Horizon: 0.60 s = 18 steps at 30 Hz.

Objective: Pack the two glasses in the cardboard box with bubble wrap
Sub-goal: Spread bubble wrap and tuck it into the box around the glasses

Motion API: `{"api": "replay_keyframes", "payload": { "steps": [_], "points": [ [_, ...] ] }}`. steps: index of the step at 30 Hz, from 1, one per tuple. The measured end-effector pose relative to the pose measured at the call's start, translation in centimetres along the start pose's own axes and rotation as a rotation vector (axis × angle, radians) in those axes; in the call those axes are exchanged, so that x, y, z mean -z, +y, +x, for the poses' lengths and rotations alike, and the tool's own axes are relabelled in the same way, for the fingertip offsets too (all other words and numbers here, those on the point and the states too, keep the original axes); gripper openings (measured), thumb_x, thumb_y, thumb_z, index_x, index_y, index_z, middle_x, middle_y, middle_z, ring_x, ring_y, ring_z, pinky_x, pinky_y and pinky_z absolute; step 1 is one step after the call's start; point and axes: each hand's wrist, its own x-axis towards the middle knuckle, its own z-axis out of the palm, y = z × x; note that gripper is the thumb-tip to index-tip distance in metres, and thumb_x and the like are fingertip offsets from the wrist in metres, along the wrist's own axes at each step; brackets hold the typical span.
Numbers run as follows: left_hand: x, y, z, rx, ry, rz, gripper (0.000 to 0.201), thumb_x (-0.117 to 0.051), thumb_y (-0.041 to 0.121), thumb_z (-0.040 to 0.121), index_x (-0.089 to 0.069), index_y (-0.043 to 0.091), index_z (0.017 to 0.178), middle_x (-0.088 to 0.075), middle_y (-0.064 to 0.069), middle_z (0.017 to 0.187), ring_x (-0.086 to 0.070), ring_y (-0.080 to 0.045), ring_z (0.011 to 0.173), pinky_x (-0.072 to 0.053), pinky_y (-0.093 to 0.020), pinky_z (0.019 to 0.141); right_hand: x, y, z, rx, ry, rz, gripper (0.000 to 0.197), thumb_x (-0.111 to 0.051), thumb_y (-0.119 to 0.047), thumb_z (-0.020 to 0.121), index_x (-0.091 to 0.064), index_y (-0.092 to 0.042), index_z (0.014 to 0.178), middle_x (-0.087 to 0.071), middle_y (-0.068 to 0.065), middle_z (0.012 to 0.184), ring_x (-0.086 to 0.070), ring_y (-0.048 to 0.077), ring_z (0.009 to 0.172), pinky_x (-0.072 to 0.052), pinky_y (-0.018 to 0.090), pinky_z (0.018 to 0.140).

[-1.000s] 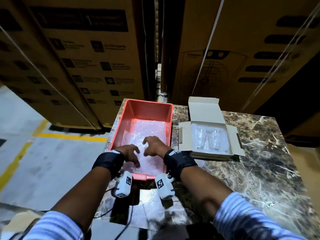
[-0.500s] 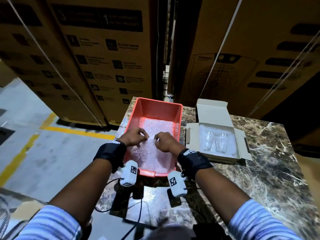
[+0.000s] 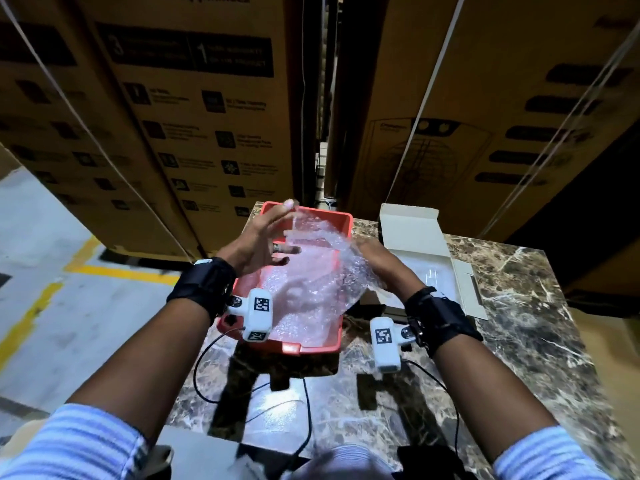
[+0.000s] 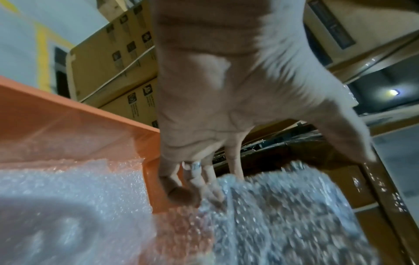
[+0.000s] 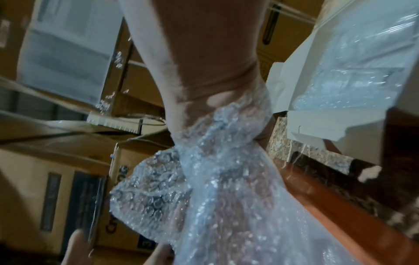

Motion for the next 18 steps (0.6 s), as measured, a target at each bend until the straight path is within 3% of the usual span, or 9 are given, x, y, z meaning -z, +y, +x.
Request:
{"api": "replay_keyframes", "payload": {
  "steps": [3,5,7,9,10,11,13,15,18],
  "points": [
    [-0.4,-0.8,0.5,0.041,-0.122,-0.113,0.091,-0.094,0.052,0.055,-0.065,0.021,0.135,-0.071,-0.001,0.112,-0.065,-0.026,0.102,-0.054,-0.039,0.08,1.5,0.3,-2.2,-0.031,-0.043,0.016,0.039,-0.056,-0.023,0.104,-0.064,0.014,0.111,-0.073,0.024,0.11,-0.069,0.035,0.094,-0.056,0.048,0.096],
    [-1.3,-1.4,1.1,0.06,-0.116,-0.058,0.066,-0.096,0.028,0.064,-0.071,0.018,0.124,-0.07,-0.006,0.111,-0.066,-0.022,0.093,-0.057,-0.036,0.079,2.6,0.8,-3.8,-0.043,-0.007,-0.035,0.04,-0.061,-0.029,0.101,-0.069,0.01,0.099,-0.076,0.016,0.099,-0.069,0.036,0.092,-0.056,0.045,0.093],
    [-2.9,-1.9,1.6,0.049,-0.033,0.006,0.027,-0.085,0.01,0.08,-0.076,0.012,0.105,-0.07,-0.008,0.098,-0.063,-0.015,0.075,-0.056,-0.028,0.07,3.6,1.5,-5.4,-0.048,-0.021,-0.072,0.048,-0.062,-0.041,0.095,-0.069,0.005,0.108,-0.075,0.015,0.108,-0.07,0.033,0.101,-0.054,0.041,0.094],
    [-4.6,-2.2,2.0,0.032,0.031,0.022,0.002,-0.073,0.01,0.093,-0.075,0.01,0.092,-0.068,-0.006,0.089,-0.06,-0.011,0.066,-0.053,-0.025,0.063,4.5,2.3,-6.6,-0.119,-0.038,-0.048,0.046,-0.056,-0.043,0.1,-0.066,-0.004,0.123,-0.072,0.011,0.106,-0.073,0.016,0.086,-0.058,0.028,0.074],
    [-5.6,-2.4,2.3,0.017,0.047,0.037,0.007,-0.069,0.012,0.096,-0.073,0.012,0.09,-0.066,-0.004,0.085,-0.06,-0.01,0.064,-0.05,-0.025,0.062,4.9,2.7,-7.2,-0.185,-0.05,-0.004,0.043,-0.051,-0.043,0.103,-0.065,-0.009,0.127,-0.07,0.008,0.101,-0.071,0.012,0.075,-0.055,0.023,0.065],
    [-6.5,-2.5,2.6,0.002,0.055,0.071,0.009,-0.068,0.014,0.097,-0.071,0.014,0.089,-0.064,-0.002,0.081,-0.059,-0.011,0.063,-0.047,-0.025,0.063,5.3,3.1,-7.7,-0.235,-0.06,0.069,0.044,-0.049,-0.044,0.103,-0.064,-0.011,0.129,-0.069,0.008,0.101,-0.069,0.015,0.074,-0.053,0.024,0.066],
    [-8.4,-2.7,3.2,-0.026,0.054,0.15,0.007,-0.065,0.014,0.097,-0.068,0.016,0.091,-0.061,0.0,0.076,-0.061,-0.014,0.068,-0.045,-0.027,0.065,6.2,4.4,-8.6,-0.254,-0.035,0.203,0.051,-0.044,-0.055,0.103,-0.064,-0.015,0.128,-0.066,0.013,0.118,-0.064,0.026,0.098,-0.05,0.037,0.084],
    [-10.3,-2.5,3.7,-0.043,0.043,0.191,0.005,-0.064,0.012,0.098,-0.065,0.014,0.093,-0.06,-0.001,0.077,-0.061,-0.016,0.07,-0.05,-0.027,0.064,7.0,5.4,-10.0,-0.231,0.022,0.266,0.072,-0.036,-0.077,0.094,-0.064,-0.021,0.13,-0.064,0.011,0.125,-0.06,0.027,0.106,-0.046,0.043,0.089],
    [-13.9,-2.2,3.6,-0.047,0.009,0.301,0.004,-0.061,0.01,0.101,-0.058,0.007,0.097,-0.05,-0.007,0.075,-0.058,-0.007,0.046,-0.046,-0.022,0.047,7.9,6.2,-12.5,-0.19,0.067,0.211,0.089,-0.046,-0.094,0.072,-0.061,-0.031,0.133,-0.065,0.003,0.128,-0.063,0.02,0.106,-0.047,0.04,0.097]
  ]
}}
